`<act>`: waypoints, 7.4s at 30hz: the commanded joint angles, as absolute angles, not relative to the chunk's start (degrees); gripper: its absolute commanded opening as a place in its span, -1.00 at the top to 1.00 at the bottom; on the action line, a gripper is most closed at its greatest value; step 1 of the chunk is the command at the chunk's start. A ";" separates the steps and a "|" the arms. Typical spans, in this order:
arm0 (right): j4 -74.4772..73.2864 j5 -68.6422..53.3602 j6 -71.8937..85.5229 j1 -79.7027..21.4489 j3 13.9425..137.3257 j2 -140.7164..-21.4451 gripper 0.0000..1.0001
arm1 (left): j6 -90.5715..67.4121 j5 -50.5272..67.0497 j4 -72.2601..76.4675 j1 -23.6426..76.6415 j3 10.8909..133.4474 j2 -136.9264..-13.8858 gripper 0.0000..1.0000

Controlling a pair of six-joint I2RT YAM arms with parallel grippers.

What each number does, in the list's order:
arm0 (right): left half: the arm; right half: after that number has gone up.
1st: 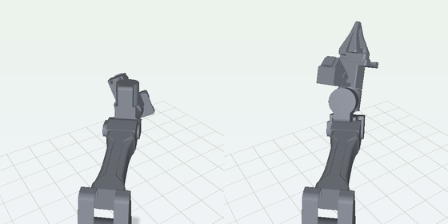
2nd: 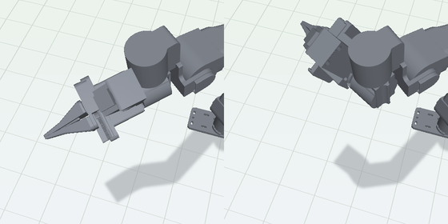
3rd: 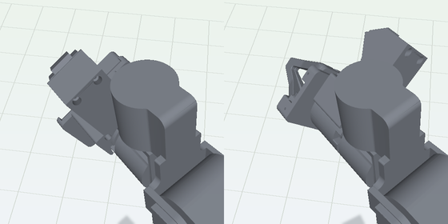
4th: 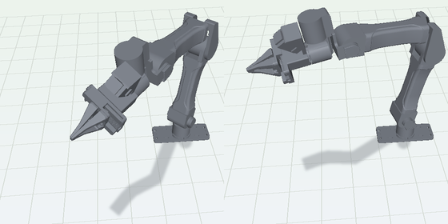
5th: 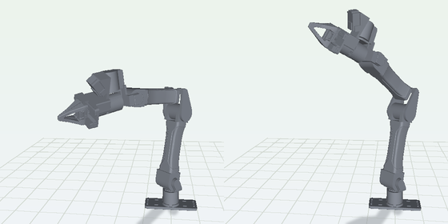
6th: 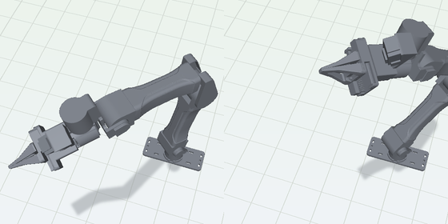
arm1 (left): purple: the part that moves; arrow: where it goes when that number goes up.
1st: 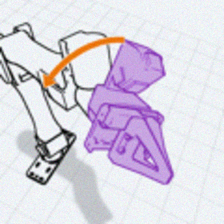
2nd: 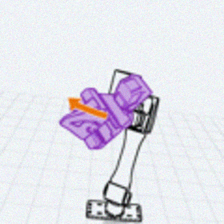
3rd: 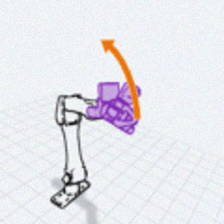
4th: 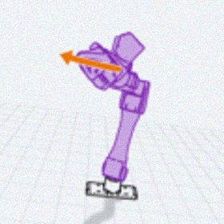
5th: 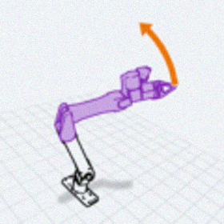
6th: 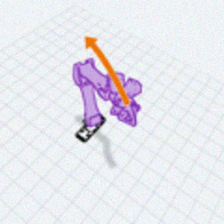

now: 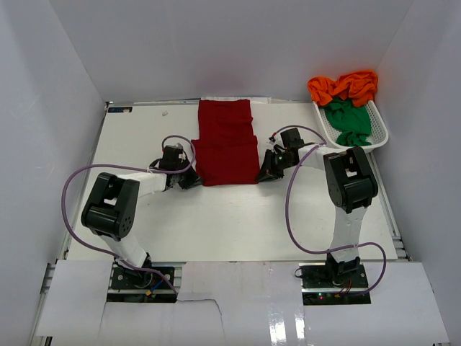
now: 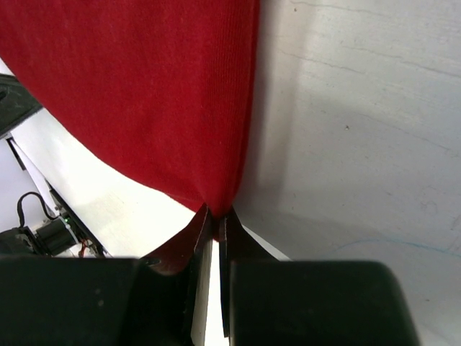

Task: Fold and stack the t-shirts
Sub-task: Grab one side of the 2/3 rectangular tshirt with both arms, then fold the long partially folded tshirt into a neat square, then put the neatly folded tshirt into the corner of the board with the left arm

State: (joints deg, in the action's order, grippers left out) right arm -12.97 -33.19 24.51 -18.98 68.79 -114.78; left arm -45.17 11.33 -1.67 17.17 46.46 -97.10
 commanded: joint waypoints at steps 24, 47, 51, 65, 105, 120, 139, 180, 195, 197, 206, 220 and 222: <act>-15.64 -27.42 26.36 -28.82 38.08 -84.50 0.85 | -44.47 15.82 -25.13 27.68 37.62 -76.47 1.00; -31.55 -21.79 25.85 -27.26 50.79 -68.28 0.85 | -42.10 16.43 -34.11 28.48 59.67 -74.87 1.00; -32.43 -22.59 22.95 -23.56 55.89 -71.80 0.85 | -40.78 17.31 -33.05 25.58 64.06 -79.53 1.00; -36.03 -24.70 18.81 -20.21 72.33 -84.28 0.85 | -37.62 19.86 -34.80 19.78 84.63 -92.28 1.00; -40.78 -28.48 14.77 -11.08 98.52 -108.89 0.85 | -40.25 19.25 -33.49 18.46 119.61 -125.41 1.00; -40.26 -29.97 14.41 -7.03 111.26 -121.63 0.73 | -41.48 19.42 -25.51 18.46 132.11 -138.43 0.85; -10.99 -14.15 15.74 -7.64 95.38 -113.03 -0.11 | -36.66 17.94 7.73 18.81 111.92 -130.01 -0.96; -14.30 -45.63 29.62 -12.74 95.09 -134.90 0.85 | -44.74 38.24 13.98 21.01 93.17 -136.67 -0.46; -15.03 -45.09 24.70 -12.75 102.30 -124.66 0.35 | -38.50 21.10 1.15 21.09 94.83 -135.88 -0.49; -13.71 -43.43 24.17 -12.74 101.26 -121.39 0.28 | -38.50 19.52 0.44 21.18 94.57 -135.70 -0.50; -14.24 -34.63 20.92 -12.48 88.79 -103.28 0.24 | -41.92 16.35 -5.18 18.47 96.86 -138.69 -0.51; -18.19 -33.40 18.72 -12.48 85.70 -96.77 0.23 | -30.95 4.66 -23.90 -3.13 106.34 -133.16 -0.62; -18.19 -33.57 18.72 -12.39 85.43 -96.24 0.23 | -28.75 2.21 -26.00 -5.35 107.75 -132.54 -0.65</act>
